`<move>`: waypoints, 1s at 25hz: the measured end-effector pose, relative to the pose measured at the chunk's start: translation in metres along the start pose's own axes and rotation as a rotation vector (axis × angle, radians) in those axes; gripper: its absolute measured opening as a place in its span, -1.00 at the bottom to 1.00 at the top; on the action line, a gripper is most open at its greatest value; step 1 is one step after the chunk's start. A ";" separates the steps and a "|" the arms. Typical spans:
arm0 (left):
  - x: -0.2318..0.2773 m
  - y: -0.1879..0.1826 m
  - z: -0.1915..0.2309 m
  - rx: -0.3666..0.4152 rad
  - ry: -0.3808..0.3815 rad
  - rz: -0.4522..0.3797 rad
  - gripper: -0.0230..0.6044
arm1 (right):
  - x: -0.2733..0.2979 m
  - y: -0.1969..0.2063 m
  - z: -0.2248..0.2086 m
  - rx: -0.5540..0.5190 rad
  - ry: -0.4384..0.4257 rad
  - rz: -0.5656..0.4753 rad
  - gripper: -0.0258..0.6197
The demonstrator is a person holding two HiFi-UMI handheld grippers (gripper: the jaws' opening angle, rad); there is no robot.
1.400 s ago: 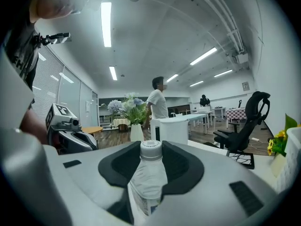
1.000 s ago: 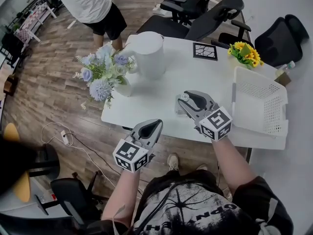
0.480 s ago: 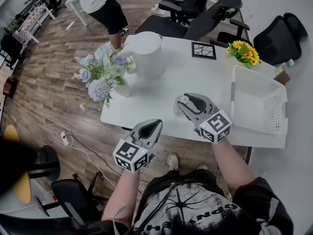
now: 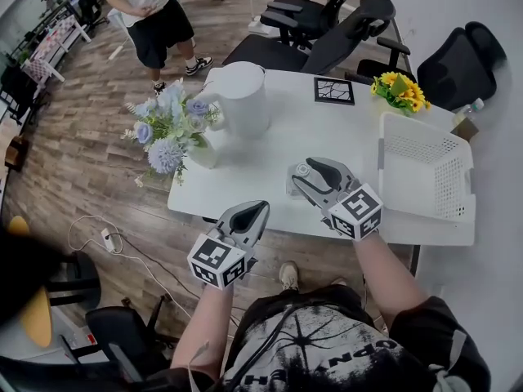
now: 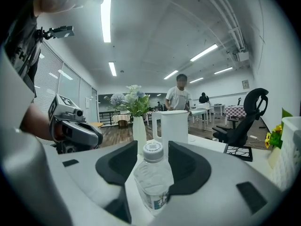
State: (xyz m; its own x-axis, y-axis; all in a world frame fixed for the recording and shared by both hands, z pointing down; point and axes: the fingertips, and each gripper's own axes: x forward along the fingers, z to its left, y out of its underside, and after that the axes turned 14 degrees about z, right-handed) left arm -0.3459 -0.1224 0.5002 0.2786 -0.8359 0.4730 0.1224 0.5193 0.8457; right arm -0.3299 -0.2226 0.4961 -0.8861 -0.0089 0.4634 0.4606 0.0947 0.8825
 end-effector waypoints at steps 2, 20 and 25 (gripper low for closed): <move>-0.001 -0.005 -0.003 0.011 0.003 -0.008 -0.89 | -0.008 -0.004 0.000 0.003 0.013 -0.011 -0.30; -0.013 -0.045 -0.021 0.109 0.027 -0.082 -0.89 | -0.072 -0.035 0.023 -0.048 0.082 -0.096 -0.80; -0.018 -0.047 -0.022 0.123 0.029 -0.089 -0.89 | -0.075 -0.033 0.036 -0.056 0.064 -0.087 -0.84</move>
State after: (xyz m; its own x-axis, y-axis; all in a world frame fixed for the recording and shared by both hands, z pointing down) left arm -0.3359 -0.1279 0.4464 0.2998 -0.8713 0.3885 0.0306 0.4158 0.9089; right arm -0.2807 -0.1891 0.4291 -0.9186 -0.0788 0.3872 0.3856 0.0350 0.9220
